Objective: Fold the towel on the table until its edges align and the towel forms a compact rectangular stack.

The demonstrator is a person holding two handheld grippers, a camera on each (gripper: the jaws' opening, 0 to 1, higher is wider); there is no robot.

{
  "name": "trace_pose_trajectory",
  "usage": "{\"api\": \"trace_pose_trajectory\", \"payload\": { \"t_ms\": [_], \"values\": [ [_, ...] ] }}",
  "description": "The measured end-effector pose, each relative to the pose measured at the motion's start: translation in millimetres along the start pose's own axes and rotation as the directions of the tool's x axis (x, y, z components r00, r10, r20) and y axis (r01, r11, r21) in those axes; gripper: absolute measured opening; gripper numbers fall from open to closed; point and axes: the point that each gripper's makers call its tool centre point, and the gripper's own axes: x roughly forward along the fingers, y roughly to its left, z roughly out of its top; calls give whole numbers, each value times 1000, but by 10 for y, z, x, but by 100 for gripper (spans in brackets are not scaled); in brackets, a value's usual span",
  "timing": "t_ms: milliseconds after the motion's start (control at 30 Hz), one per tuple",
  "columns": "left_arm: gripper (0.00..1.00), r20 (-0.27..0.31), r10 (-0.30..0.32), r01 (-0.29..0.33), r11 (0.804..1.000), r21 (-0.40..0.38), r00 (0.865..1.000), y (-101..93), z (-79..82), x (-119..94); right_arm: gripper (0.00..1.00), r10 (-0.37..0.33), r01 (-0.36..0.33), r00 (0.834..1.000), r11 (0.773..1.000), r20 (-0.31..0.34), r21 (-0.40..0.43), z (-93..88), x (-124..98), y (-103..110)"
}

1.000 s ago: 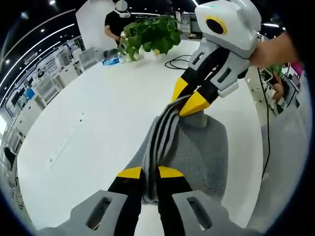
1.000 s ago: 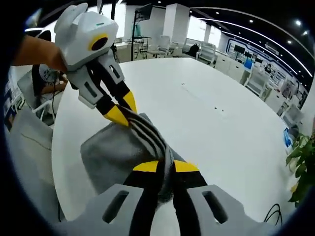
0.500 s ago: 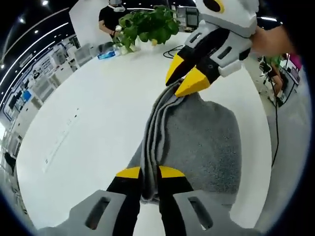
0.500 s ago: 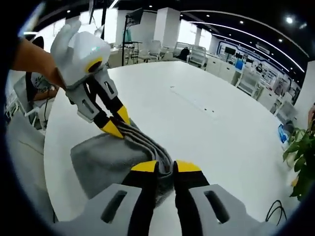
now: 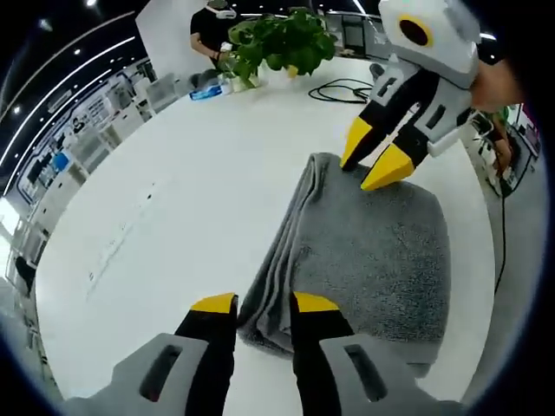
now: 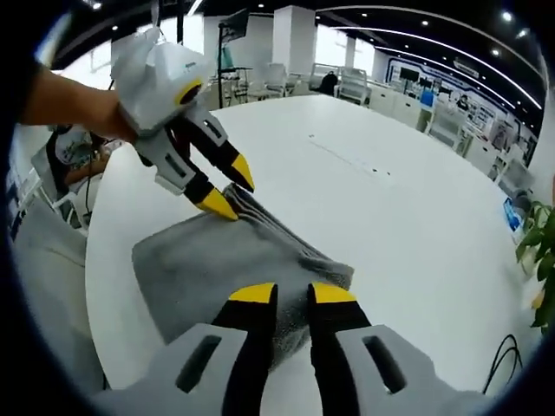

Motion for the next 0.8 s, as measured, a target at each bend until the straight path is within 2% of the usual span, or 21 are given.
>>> {"api": "trace_pose_trajectory", "payload": {
  "t_ms": [267, 400, 633, 700, 800],
  "values": [
    [25, 1, -35, 35, 998, -59, 999, -18, -33, 86, 16, 3, -1, 999, 999, -47, 43, -204, 101, -64],
    [25, 6, -40, 41, 994, -103, 999, -12, -62, 124, 18, 8, -5, 999, 998, -46, 65, -235, 111, -49],
    [25, 68, -6, 15, 990, -142, 998, 30, -13, -76, 18, 13, -10, 999, 998, -50, 57, -227, 122, -28],
    [24, 95, 12, 1, 991, -130, 995, 45, 17, -164, 18, 14, -11, 999, 998, -49, 62, -223, 127, -28],
    [24, 123, -21, 36, 992, -120, 992, -49, 70, -251, 18, 14, -11, 999, 998, -50, 54, -218, 133, -7]
  ]
}}
